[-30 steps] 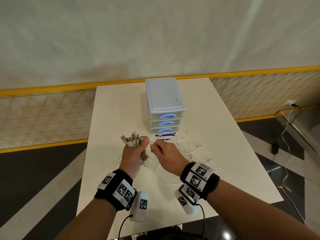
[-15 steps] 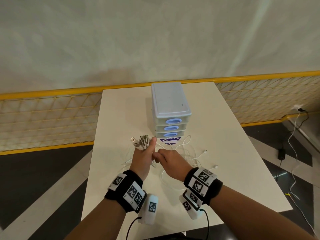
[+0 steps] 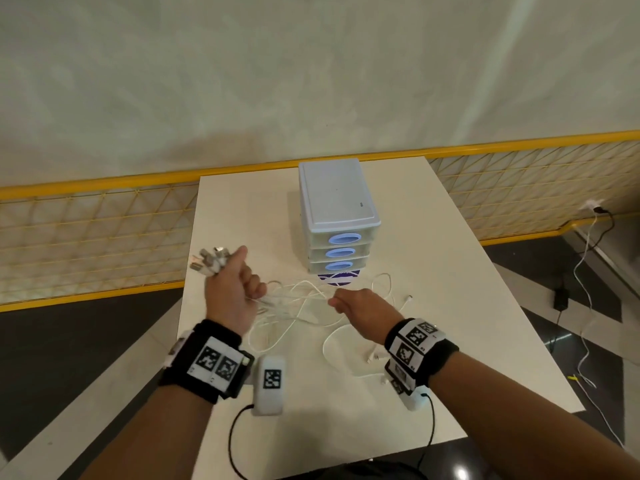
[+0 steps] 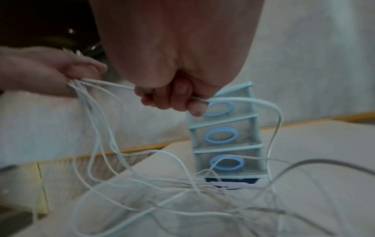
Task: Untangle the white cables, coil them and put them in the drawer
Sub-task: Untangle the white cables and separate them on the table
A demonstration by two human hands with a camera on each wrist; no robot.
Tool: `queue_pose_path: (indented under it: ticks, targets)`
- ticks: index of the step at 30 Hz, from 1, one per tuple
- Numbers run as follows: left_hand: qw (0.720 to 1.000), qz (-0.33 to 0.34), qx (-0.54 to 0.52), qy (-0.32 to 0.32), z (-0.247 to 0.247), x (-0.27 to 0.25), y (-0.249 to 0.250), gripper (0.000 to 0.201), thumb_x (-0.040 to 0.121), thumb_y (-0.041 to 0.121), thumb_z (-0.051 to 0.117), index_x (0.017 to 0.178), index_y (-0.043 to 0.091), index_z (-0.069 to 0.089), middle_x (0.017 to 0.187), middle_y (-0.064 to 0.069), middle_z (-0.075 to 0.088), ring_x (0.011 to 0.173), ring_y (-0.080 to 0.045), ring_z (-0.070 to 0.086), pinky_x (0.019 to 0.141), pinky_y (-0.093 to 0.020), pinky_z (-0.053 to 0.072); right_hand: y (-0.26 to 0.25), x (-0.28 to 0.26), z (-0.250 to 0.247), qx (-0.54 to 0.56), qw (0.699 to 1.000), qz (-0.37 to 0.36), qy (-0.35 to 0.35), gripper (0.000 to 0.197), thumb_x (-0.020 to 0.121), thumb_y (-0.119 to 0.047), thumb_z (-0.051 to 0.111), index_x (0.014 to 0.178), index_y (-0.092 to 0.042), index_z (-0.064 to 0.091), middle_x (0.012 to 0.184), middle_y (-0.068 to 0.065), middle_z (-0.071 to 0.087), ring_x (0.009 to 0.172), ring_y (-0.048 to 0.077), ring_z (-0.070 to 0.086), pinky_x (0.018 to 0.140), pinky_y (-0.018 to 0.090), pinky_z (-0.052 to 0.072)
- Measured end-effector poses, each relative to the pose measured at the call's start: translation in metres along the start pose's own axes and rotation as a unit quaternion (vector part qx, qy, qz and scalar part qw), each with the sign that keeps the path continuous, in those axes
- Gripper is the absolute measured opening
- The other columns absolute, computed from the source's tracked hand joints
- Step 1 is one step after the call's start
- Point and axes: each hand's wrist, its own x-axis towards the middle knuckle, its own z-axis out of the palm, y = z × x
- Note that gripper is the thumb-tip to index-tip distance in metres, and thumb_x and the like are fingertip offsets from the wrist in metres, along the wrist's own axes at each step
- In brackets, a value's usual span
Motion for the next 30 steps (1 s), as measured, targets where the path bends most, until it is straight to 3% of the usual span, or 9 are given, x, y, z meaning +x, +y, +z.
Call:
queue_pose_path:
  ticks: [5, 9, 12, 16, 20, 22, 24, 26, 30]
  targets:
    - [0.998, 0.051, 0.017, 0.026, -0.032, 0.014, 0.031, 0.045, 0.093, 0.014, 0.052, 0.057, 0.024, 0.026, 0.041, 0.008, 0.022, 0.036, -0.009, 0.017, 0.041, -0.022, 0.019, 0.061, -0.008, -0.023, -0.041, 0.993, 0.111, 0.016, 0.030, 0.097, -0.036, 0.040, 0.068, -0.028, 0.044, 0.076, 0.008, 0.063, 0.072, 0.026, 0.057, 0.070, 0.031, 0.043]
    - [0.994, 0.082, 0.071, 0.032, -0.036, 0.018, 0.014, 0.045, 0.092, 0.008, 0.054, 0.058, 0.022, 0.028, 0.037, 0.010, 0.025, 0.032, -0.007, 0.019, 0.039, -0.017, 0.019, 0.063, -0.002, -0.032, -0.083, 0.984, 0.145, 0.061, 0.034, 0.098, -0.038, 0.035, 0.081, -0.015, 0.054, 0.083, 0.017, 0.067, 0.076, 0.034, 0.059, 0.069, 0.037, 0.045]
    - [0.977, 0.101, 0.187, 0.012, -0.029, 0.018, -0.003, 0.035, 0.086, 0.011, 0.066, 0.061, 0.022, 0.044, 0.040, 0.011, 0.041, 0.031, -0.005, 0.032, 0.036, -0.017, 0.028, 0.036, 0.002, -0.027, -0.124, 0.980, 0.105, 0.118, 0.036, 0.098, -0.036, 0.035, 0.093, -0.008, 0.057, 0.084, 0.022, 0.066, 0.078, 0.040, 0.061, 0.064, 0.037, 0.041]
    - [0.918, 0.090, 0.384, -0.046, 0.004, -0.004, -0.036, 0.025, 0.076, 0.027, 0.077, 0.061, 0.017, 0.060, 0.044, 0.009, 0.056, 0.040, -0.001, 0.048, 0.052, -0.022, 0.040, -0.012, -0.001, -0.014, -0.143, 0.980, 0.007, 0.136, 0.034, 0.098, -0.034, 0.038, 0.095, -0.007, 0.058, 0.082, 0.021, 0.066, 0.075, 0.042, 0.061, 0.060, 0.033, 0.032]
    - [0.942, 0.028, 0.331, -0.052, 0.021, -0.012, -0.051, 0.025, 0.075, 0.034, 0.076, 0.066, 0.012, 0.069, 0.039, 0.008, 0.044, 0.040, -0.010, 0.040, 0.051, -0.025, 0.034, -0.036, -0.004, -0.002, -0.143, 0.979, -0.064, 0.131, 0.048, 0.094, -0.044, 0.027, 0.102, -0.011, 0.061, 0.078, 0.017, 0.069, 0.069, 0.038, 0.064, 0.059, 0.038, 0.045]
    - [0.946, 0.037, 0.320, -0.045, 0.021, -0.014, -0.051, 0.020, 0.080, 0.029, 0.073, 0.073, 0.010, 0.073, 0.039, 0.008, 0.043, 0.039, -0.009, 0.037, 0.051, -0.024, 0.033, -0.037, -0.005, -0.001, -0.139, 0.981, -0.063, 0.121, 0.051, 0.092, -0.047, 0.025, 0.104, -0.012, 0.060, 0.080, 0.015, 0.070, 0.071, 0.037, 0.064, 0.062, 0.038, 0.046]
    - [0.943, 0.063, 0.326, -0.035, 0.020, -0.017, -0.049, 0.015, 0.082, 0.021, 0.072, 0.068, 0.014, 0.072, 0.040, 0.009, 0.052, 0.038, -0.006, 0.039, 0.050, -0.024, 0.034, -0.030, -0.007, -0.004, -0.123, 0.986, -0.044, 0.100, 0.054, 0.092, -0.052, 0.023, 0.100, -0.013, 0.059, 0.083, 0.013, 0.069, 0.075, 0.036, 0.063, 0.065, 0.037, 0.045]
    - [0.947, 0.086, 0.311, 0.002, 0.017, -0.014, -0.044, 0.021, 0.082, 0.015, 0.071, 0.062, 0.019, 0.070, 0.049, 0.008, 0.060, 0.039, -0.004, 0.041, 0.049, -0.024, 0.036, -0.015, -0.007, -0.009, -0.089, 0.993, -0.014, 0.082, 0.045, 0.096, -0.048, 0.032, 0.095, -0.012, 0.058, 0.085, 0.013, 0.069, 0.078, 0.036, 0.061, 0.067, 0.038, 0.045]
    - [0.959, 0.121, 0.243, 0.083, -0.005, 0.005, -0.015, 0.005, 0.083, 0.018, 0.070, 0.083, 0.014, 0.067, 0.077, -0.002, 0.067, 0.044, 0.003, 0.050, 0.046, -0.017, 0.041, 0.027, -0.011, -0.022, -0.054, 0.995, 0.058, 0.066, 0.032, 0.097, -0.039, 0.040, 0.090, -0.012, 0.057, 0.082, 0.013, 0.068, 0.077, 0.035, 0.062, 0.067, 0.036, 0.044]
